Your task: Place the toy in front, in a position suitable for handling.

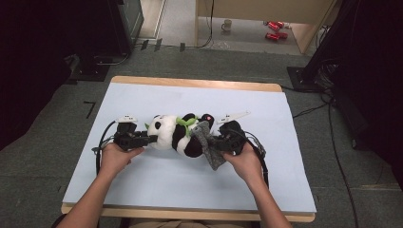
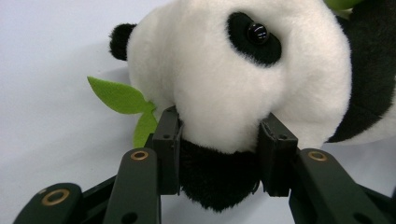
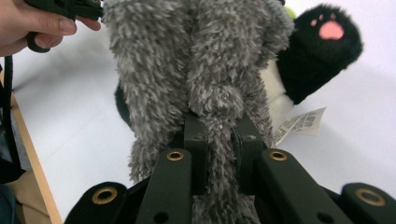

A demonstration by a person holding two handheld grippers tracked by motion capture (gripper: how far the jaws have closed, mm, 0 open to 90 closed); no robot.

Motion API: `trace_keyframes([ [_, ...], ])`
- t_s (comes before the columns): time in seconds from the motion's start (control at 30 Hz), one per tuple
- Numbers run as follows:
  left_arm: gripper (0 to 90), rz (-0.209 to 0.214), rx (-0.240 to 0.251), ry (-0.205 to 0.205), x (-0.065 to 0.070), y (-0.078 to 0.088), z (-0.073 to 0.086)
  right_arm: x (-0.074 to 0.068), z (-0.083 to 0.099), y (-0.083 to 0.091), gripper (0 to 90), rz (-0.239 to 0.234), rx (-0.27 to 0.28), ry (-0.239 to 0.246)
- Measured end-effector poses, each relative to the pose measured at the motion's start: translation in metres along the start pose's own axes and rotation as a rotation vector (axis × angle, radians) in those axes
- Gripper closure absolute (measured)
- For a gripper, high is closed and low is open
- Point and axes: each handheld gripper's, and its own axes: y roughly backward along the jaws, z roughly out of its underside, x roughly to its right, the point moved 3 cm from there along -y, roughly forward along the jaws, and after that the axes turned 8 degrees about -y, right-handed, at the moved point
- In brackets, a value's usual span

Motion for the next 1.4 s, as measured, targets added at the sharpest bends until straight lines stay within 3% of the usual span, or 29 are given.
trace_keyframes([
  [0.33, 58.0, 0.012, 0.010, 0.000, -0.001, 0.000, 0.000, 0.009, 0.012, -0.008, 80.7, 0.037, -0.049, -0.012],
  [0.47, 57.9, 0.018, 0.017, 0.004, -0.002, 0.001, 0.000, 0.015, 0.015, -0.004, 80.7, 0.074, -0.076, -0.009],
  [0.57, 58.1, 0.016, 0.023, 0.006, -0.002, 0.001, 0.000, 0.019, 0.009, 0.008, 80.7, 0.064, -0.040, -0.038],
  [0.77, 58.5, 0.007, 0.023, -0.012, 0.000, 0.001, 0.000, 0.002, -0.009, 0.030, 80.6, 0.052, 0.036, -0.010],
  [1.0, 58.4, -0.007, 0.021, -0.020, 0.004, 0.001, 0.000, -0.021, -0.024, 0.038, 80.5, 0.038, 0.075, 0.052],
  [1.1, 58.4, -0.015, 0.014, -0.035, 0.008, 0.002, 0.000, -0.031, -0.030, 0.034, 80.5, 0.021, 0.091, 0.072],
  [1.23, 58.4, -0.025, 0.011, -0.037, 0.010, 0.002, 0.000, -0.039, -0.029, 0.017, 80.5, 0.010, 0.039, 0.098],
  [1.4, 58.3, -0.032, -0.007, -0.067, 0.012, 0.002, 0.002, -0.040, -0.020, 0.001, 80.5, 0.045, 0.005, 0.137],
])
